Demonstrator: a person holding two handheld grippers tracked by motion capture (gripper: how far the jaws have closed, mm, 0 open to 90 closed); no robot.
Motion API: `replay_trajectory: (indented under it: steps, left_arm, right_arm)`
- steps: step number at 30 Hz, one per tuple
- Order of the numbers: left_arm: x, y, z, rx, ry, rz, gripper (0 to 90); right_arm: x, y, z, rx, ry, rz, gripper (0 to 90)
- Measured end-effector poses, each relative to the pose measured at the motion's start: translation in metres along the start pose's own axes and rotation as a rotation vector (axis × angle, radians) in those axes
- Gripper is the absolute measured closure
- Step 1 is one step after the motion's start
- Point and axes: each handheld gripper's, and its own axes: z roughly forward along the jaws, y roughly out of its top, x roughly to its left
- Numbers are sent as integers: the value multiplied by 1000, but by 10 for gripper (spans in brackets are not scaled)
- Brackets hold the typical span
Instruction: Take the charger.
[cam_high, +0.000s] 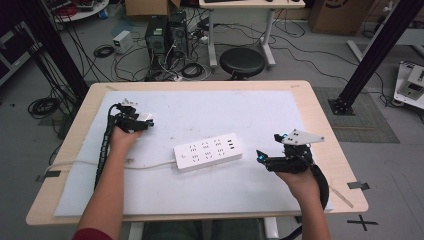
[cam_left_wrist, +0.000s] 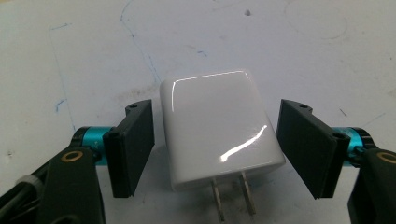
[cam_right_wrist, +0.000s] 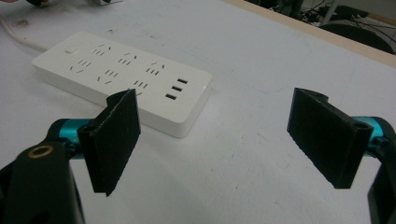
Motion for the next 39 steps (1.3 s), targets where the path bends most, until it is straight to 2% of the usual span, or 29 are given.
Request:
replay_trajectory:
  steps: [6, 10, 13, 14, 16, 17, 18, 19, 20, 22, 23, 25, 26, 29, 30, 32, 39]
  left_arm:
    - [0, 0, 1, 13, 1, 8, 339]
    - [-1, 0, 0, 9, 9, 14, 423]
    - [-2, 1, -4, 17, -3, 34, 424]
    - [-3, 2, -7, 16, -17, 35, 424]
    - [-3, 2, -7, 16, -17, 35, 424]
    - [-10, 10, -28, -20, -61, 43, 425]
    - [-13, 13, -36, -33, -65, 68, 424]
    - [-17, 16, -45, -56, -74, 77, 424]
    - [-17, 16, -45, -56, -74, 77, 424]
    - [-24, 21, -61, -85, -100, 102, 425]
    - [-32, 25, -77, -107, -112, 138, 425]
    - [-40, 27, -92, -126, -139, 166, 425]
    - [-40, 27, -92, -126, -139, 166, 425]
    - [-50, 25, -110, -152, -162, 205, 425]
    - [-56, 23, -119, -172, -189, 225, 425]
    - [-61, 19, -126, -178, -209, 249, 424]
    - [-76, 5, -135, -201, -264, 302, 425]
  right_arm:
    - [1, -1, 0, 2, -6, 3, 175]
    - [0, -1, 0, 6, -5, 8, 175]
    - [0, -1, 0, 7, -6, 10, 175]
    - [0, -1, 0, 4, -3, 3, 175]
    - [-1, 0, 0, 3, -2, 0, 175]
    - [0, 1, -1, 6, 2, -1, 175]
    - [-1, 3, -1, 7, 3, -4, 175]
    - [0, 4, -2, 8, 5, -5, 175]
    - [0, 6, -2, 5, 12, -9, 175]
    - [0, 8, -3, 4, 16, -16, 175]
    - [0, 12, -3, 7, 27, -24, 175]
    - [1, 16, -5, 10, 39, -27, 175]
    - [0, 18, -5, 10, 42, -35, 175]
    - [0, 21, -6, 14, 52, -35, 175]
    - [1, 25, -6, 16, 62, -37, 175]
    - [3, 28, -5, 19, 74, -48, 175]
    - [9, 35, 1, 30, 95, -67, 175]
